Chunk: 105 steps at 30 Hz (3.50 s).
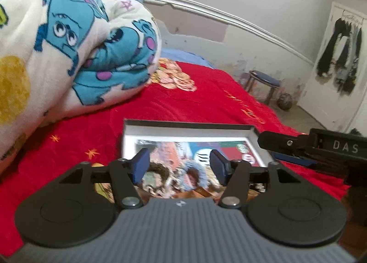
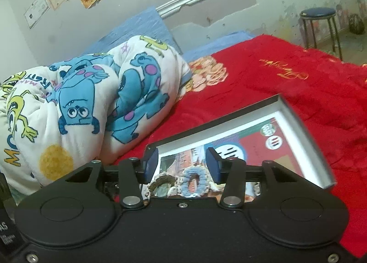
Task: Organize objects
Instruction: 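Lower the brown and light blue hair ties into the box and open both tools, then move both tools back toward the blue binder clips beside the box, then grasp a blue binder clip with the left tool while the right tool grasps another blue clip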
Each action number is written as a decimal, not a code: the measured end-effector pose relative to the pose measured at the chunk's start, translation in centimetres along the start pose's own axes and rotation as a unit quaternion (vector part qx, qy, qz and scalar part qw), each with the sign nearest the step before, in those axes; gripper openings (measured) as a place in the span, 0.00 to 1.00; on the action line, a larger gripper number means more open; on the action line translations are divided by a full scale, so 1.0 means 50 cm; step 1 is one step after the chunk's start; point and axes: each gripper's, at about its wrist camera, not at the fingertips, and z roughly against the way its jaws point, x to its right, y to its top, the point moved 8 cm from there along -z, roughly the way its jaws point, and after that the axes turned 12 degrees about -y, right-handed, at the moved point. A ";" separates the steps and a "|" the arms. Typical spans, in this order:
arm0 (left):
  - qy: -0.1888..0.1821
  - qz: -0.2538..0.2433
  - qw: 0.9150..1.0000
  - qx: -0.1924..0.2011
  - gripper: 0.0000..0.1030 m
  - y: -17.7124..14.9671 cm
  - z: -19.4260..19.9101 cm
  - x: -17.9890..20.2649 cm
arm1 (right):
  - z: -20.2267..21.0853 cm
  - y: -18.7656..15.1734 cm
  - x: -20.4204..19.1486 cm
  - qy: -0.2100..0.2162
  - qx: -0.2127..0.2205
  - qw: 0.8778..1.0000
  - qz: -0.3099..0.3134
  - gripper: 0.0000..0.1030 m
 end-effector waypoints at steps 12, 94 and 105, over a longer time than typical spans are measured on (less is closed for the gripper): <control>-0.026 -0.033 0.999 -0.017 0.85 -0.034 0.031 0.068 | 0.071 -0.020 0.009 -0.022 0.015 1.000 0.013 0.60; 0.118 0.021 0.980 -0.161 0.51 -0.238 -0.070 0.025 | -0.044 -0.247 0.109 -0.075 -0.105 0.991 -0.045 0.76; 0.122 -0.009 0.973 -0.197 0.52 -0.236 -0.067 0.010 | -0.066 -0.261 0.087 -0.095 -0.105 0.990 0.001 0.68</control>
